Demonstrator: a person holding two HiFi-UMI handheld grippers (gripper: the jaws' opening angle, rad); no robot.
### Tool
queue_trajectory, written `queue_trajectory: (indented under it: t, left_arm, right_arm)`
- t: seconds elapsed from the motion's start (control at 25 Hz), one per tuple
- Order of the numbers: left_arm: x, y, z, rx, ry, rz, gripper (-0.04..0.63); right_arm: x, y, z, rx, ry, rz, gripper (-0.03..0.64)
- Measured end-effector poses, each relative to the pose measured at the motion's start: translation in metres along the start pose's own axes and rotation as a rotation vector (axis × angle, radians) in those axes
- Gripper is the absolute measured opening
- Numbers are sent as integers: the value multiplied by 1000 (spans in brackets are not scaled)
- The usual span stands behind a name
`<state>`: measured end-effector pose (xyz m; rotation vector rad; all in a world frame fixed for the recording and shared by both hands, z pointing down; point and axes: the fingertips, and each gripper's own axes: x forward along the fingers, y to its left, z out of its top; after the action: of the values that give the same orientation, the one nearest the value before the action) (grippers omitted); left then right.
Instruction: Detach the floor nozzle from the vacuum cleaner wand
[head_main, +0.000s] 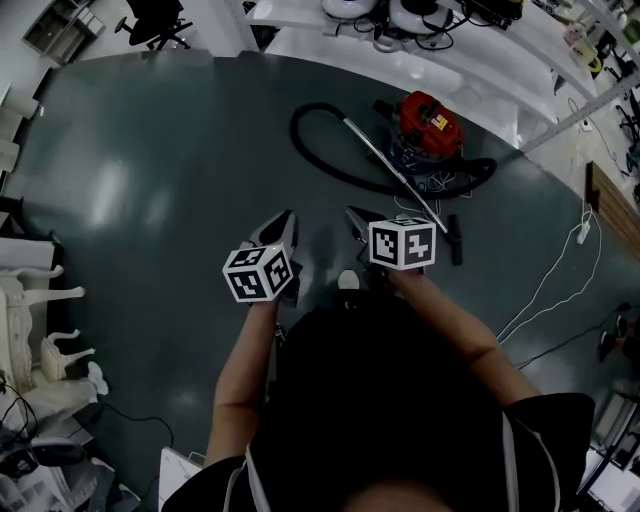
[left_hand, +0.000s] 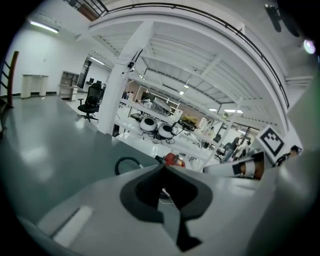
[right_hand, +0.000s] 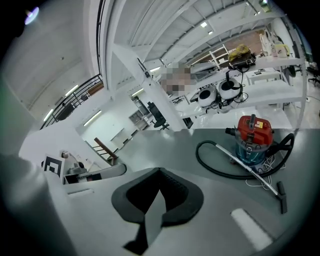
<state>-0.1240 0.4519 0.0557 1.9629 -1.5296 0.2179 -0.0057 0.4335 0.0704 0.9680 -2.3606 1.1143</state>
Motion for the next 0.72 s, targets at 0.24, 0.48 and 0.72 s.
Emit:
queue_trajectory:
  t: [0.24, 0.48, 0.72]
  left_arm:
    - [36, 11, 16, 2, 12, 11, 9]
    - [49, 31, 25, -1, 33, 41, 9]
    - [75, 47, 42, 4, 60, -5, 9]
  right_arm:
    - [25, -26, 26, 4, 3, -9, -3]
    - [47, -27, 34, 6, 29, -2, -3]
    - [63, -37, 50, 45, 18, -35, -3]
